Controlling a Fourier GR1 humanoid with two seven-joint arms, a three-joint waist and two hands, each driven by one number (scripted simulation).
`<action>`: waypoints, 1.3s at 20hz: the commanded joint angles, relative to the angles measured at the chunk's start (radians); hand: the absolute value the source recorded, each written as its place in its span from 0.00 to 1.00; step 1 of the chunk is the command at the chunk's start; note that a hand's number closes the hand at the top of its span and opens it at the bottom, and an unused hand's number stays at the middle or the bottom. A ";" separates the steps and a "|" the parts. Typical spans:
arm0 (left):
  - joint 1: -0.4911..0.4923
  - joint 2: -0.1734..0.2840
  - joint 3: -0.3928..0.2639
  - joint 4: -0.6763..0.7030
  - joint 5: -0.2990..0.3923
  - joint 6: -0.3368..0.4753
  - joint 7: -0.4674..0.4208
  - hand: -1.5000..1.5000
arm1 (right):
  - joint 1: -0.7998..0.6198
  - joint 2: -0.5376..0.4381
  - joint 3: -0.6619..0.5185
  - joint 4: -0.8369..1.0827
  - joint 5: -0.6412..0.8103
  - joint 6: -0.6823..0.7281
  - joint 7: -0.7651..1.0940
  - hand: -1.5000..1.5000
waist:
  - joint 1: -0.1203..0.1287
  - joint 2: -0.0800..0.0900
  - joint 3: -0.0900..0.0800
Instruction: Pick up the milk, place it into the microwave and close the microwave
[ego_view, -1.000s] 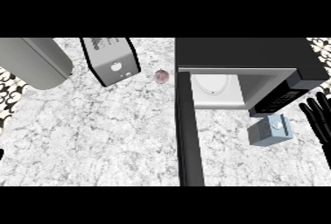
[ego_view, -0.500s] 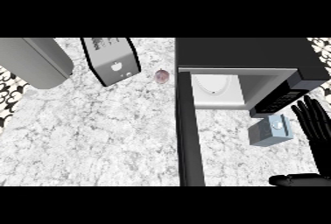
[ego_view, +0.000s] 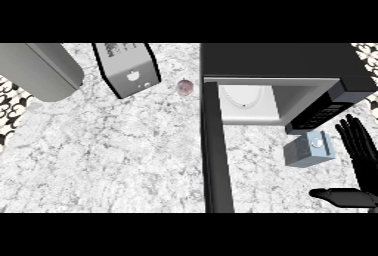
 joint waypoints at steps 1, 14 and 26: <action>0.026 0.024 0.060 -0.103 0.122 -0.014 0.078 0.00 | -0.037 -0.046 -0.034 0.169 0.021 0.023 -0.098 0.00 | 0.002 0.000 0.000; 0.061 -0.011 -0.002 -0.103 0.080 -0.013 0.038 0.00 | -0.216 -0.085 -0.016 0.629 0.143 -0.031 -0.399 0.00 | 0.009 0.001 0.000; 0.018 -0.005 0.081 -0.042 0.119 -0.074 0.019 0.00 | -0.309 -0.117 -0.005 0.915 0.198 -0.096 -0.609 0.00 | 0.019 0.005 0.002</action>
